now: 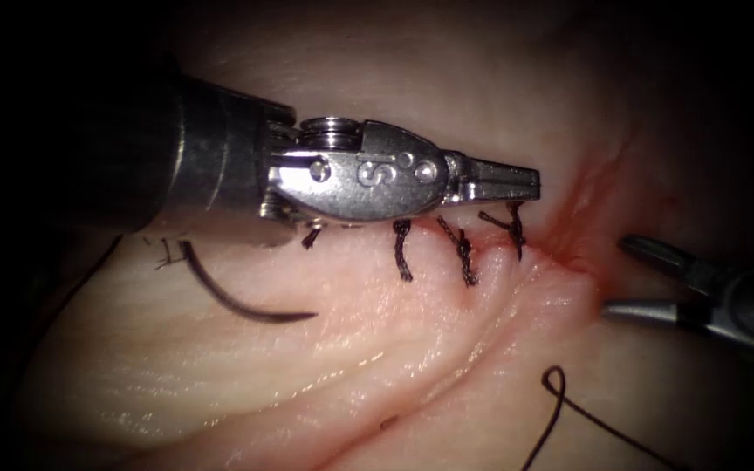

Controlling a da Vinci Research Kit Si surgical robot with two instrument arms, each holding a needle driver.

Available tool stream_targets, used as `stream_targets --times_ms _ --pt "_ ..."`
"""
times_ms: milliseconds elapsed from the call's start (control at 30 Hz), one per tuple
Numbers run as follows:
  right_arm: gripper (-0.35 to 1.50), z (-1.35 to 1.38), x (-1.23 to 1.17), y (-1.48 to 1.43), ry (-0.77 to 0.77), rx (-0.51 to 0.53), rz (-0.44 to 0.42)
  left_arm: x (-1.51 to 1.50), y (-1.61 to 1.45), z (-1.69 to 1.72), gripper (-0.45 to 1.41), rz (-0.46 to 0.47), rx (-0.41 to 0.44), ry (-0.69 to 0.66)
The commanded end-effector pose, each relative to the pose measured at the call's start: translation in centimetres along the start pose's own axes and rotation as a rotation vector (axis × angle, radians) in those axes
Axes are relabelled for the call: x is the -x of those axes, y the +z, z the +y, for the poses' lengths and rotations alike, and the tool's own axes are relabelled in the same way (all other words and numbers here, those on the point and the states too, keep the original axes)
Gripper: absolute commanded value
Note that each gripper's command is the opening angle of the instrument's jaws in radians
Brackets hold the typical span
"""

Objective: Wound Closure

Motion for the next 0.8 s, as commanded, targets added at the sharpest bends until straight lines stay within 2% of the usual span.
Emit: stream_targets --times_ms 33,133,167,200,333,667,800 --pt "0.51 -0.01 -0.01 0.12 0.044 -0.005 0.025 0.01 0.07 -0.02 -0.45 0.005 0.003 -0.004" --pt "0.61 -0.01 -0.04 0.17 0.190 -0.008 0.097 -0.03 0.08 -0.02 -0.45 0.018 0.007 -0.015" --pt "0.61 -0.01 -0.04 0.17 0.190 -0.008 0.097 -0.03 0.08 -0.02 -0.45 0.018 0.007 -0.015" --pt "0.76 0.00 -0.07 0.23 0.213 -0.002 0.138 -0.04 0.09 -0.01 -0.45 0.024 0.010 -0.019" --pt "0.89 0.02 -0.13 0.35 0.266 0.016 0.173 -0.07 0.10 0.02 -0.45 0.029 0.017 -0.018" --pt "0.89 0.10 -0.22 0.66 0.306 0.043 0.221 -0.23 0.06 0.07 -0.45 0.046 0.026 -0.029" --pt "1.04 0.16 -0.23 0.75 0.303 0.043 0.252 -0.26 0.06 0.08 -0.45 0.053 0.031 -0.029"
